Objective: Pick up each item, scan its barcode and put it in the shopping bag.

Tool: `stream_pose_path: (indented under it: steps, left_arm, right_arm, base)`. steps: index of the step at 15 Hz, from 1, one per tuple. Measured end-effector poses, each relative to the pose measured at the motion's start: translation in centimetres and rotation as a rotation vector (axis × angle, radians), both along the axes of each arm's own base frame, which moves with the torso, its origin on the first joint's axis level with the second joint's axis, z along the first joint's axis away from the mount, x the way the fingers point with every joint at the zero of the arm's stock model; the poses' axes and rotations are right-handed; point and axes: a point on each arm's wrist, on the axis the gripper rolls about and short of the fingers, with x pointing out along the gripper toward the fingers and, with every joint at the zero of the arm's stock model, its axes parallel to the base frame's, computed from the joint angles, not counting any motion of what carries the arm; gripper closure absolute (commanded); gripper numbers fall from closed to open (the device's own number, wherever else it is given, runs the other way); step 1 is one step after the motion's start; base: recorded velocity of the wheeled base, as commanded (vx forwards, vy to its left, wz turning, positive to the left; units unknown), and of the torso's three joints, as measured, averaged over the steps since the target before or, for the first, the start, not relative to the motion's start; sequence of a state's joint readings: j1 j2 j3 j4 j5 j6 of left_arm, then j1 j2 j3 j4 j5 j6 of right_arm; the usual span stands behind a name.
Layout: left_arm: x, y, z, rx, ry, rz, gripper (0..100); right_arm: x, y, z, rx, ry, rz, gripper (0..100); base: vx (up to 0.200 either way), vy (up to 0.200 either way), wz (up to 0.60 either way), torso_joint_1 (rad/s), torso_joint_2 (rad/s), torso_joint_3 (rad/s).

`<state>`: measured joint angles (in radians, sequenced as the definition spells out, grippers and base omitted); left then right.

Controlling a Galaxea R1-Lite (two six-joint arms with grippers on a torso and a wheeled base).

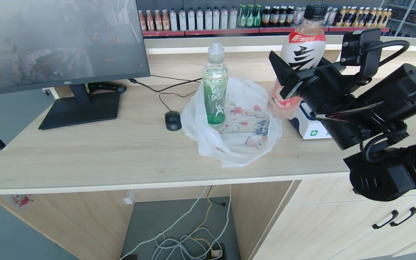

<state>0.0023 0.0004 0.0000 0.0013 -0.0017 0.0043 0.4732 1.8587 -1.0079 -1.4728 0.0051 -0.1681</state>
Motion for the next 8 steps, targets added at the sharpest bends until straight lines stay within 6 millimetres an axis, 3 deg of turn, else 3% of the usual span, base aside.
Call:
stream_pose_path:
  steps: [8]
  left_arm:
    - [0.0,0.0,0.0,0.000,0.000,0.000,0]
  right_arm:
    - [3.9,1.2,-1.1,0.008,-0.015,-0.012,100]
  base:
    - [0.000,0.000,0.00,0.000,0.00,0.000]
